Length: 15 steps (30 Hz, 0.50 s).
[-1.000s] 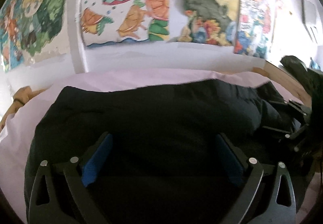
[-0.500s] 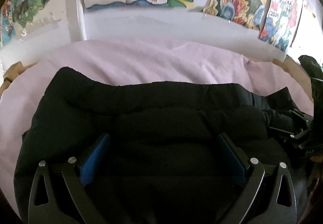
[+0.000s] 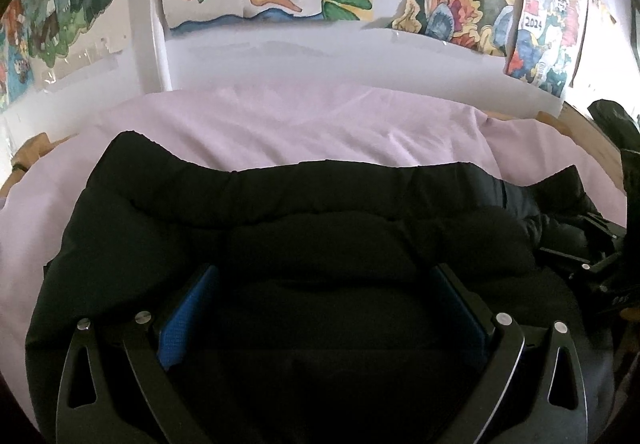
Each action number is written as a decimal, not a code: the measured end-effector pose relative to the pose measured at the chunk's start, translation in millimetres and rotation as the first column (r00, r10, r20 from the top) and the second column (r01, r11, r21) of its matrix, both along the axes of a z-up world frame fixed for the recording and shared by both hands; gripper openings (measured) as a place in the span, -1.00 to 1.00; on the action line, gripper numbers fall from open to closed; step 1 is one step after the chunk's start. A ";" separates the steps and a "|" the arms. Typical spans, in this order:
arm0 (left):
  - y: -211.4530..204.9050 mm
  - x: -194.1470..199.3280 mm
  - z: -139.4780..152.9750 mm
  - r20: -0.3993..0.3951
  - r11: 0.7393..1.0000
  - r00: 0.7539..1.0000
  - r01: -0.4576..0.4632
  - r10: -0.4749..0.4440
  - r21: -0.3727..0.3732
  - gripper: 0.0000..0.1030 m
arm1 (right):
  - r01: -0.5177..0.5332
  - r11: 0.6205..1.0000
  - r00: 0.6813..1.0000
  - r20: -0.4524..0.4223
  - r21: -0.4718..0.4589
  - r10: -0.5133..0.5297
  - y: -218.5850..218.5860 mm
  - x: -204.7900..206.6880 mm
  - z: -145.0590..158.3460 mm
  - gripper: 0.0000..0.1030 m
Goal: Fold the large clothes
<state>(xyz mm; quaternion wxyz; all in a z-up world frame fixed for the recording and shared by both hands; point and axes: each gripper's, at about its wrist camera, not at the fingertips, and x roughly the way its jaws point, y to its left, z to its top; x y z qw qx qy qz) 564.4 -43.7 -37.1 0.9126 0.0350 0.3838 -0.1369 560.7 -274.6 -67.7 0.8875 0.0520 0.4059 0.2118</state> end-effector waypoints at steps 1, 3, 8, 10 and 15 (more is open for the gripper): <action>-0.6 -0.9 -0.3 0.005 1.000 1.000 0.000 0.000 0.004 0.98 | 0.001 1.000 1.000 0.002 0.000 -0.001 -0.3 -0.9 0.4 1.00; -1.7 -0.9 -0.5 0.008 1.000 1.000 0.001 -0.001 0.006 0.98 | 0.003 1.000 1.000 0.007 -0.005 -0.003 0.7 -2.1 1.2 1.00; -1.5 -1.5 -0.9 0.016 1.000 1.000 0.004 -0.004 0.005 0.98 | 0.008 1.000 1.000 0.020 -0.012 -0.007 2.1 -5.0 2.0 1.00; -2.2 -1.4 -1.4 0.016 1.000 1.000 0.002 -0.002 0.009 0.98 | 0.007 1.000 1.000 0.017 -0.011 -0.007 2.8 -3.7 -0.2 1.00; -2.6 -0.6 -0.5 0.021 1.000 1.000 0.003 -0.003 0.009 0.98 | 0.007 1.000 1.000 0.017 0.018 -0.008 0.9 -4.0 -0.8 1.00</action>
